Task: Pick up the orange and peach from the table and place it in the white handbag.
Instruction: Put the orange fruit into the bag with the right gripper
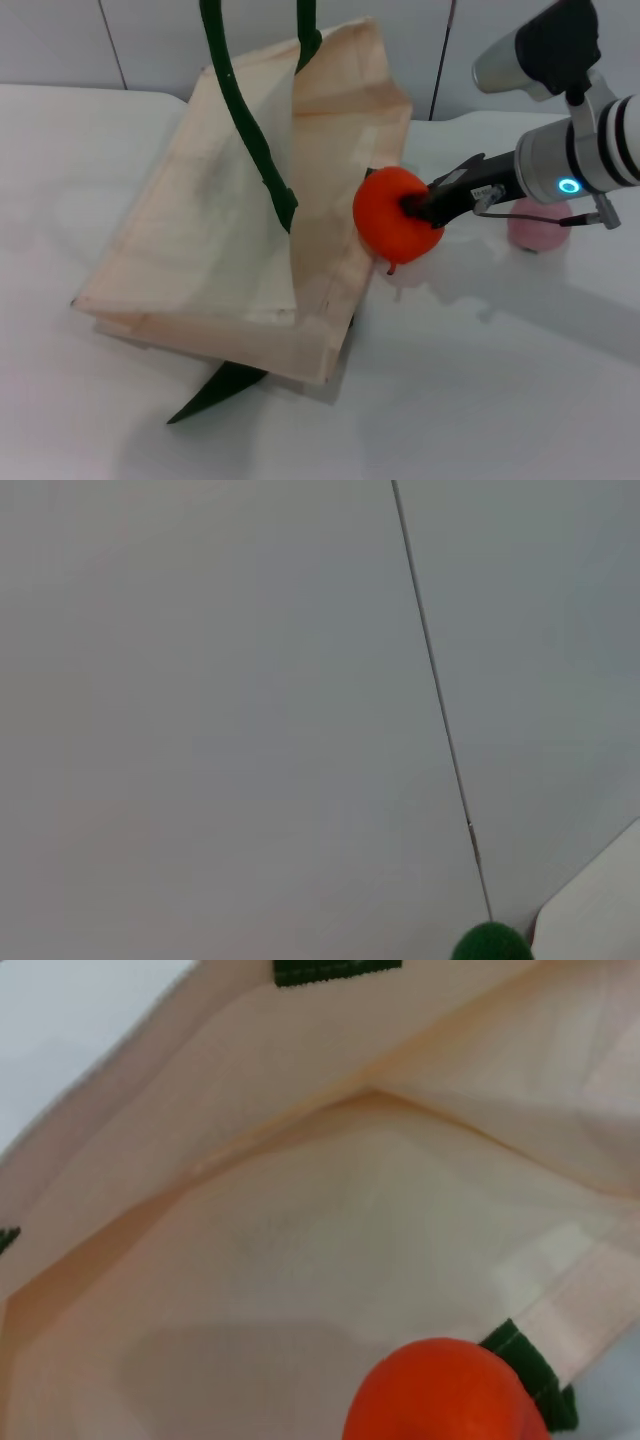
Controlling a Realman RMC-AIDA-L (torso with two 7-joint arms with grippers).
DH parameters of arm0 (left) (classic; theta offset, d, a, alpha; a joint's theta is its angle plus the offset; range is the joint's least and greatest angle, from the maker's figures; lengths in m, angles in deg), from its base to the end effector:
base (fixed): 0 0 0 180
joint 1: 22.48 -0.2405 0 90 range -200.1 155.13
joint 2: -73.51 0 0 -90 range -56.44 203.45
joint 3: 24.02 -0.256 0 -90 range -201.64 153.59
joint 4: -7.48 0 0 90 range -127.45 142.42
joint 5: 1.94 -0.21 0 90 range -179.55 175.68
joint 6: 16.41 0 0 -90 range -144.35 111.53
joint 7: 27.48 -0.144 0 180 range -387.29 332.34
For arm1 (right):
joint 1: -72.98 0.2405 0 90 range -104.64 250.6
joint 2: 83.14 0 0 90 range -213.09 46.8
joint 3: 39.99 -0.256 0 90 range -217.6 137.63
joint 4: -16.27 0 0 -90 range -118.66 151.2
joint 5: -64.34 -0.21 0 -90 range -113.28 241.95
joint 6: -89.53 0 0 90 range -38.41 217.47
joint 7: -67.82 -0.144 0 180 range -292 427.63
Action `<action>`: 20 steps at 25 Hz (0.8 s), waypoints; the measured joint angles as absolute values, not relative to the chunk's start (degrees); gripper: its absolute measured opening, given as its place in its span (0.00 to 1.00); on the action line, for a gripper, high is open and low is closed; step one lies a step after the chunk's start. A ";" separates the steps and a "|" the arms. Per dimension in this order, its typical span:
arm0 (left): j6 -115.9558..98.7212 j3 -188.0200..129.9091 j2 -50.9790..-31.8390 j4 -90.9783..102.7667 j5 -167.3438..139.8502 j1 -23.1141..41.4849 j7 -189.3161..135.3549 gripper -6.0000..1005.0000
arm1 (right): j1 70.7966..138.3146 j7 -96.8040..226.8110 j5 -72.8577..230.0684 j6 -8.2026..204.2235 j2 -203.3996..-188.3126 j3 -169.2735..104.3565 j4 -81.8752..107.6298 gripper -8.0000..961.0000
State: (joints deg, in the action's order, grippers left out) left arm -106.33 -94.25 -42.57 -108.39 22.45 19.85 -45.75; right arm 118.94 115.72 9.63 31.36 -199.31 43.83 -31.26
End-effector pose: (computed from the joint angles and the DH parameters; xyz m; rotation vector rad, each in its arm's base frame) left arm -0.0267 0.3651 0.1410 -2.1482 -0.4772 -0.0856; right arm 0.1633 0.4177 -0.0539 -2.6546 0.7806 -0.0608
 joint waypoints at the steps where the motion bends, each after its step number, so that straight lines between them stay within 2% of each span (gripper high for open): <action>1: -106.39 -94.23 -42.57 -108.39 22.44 19.87 -45.75 0.12 | 119.00 115.77 9.61 31.39 -199.32 43.83 -31.21 0.07; 13: -106.24 -94.31 -42.70 -108.20 21.36 19.25 -45.98 0.12 | 115.11 113.46 3.00 27.67 -199.54 48.17 -46.17 0.07; 20: -106.07 -94.53 -42.69 -108.19 21.31 19.26 -45.85 0.12 | 114.80 113.08 2.76 27.91 -199.59 48.46 -48.21 0.08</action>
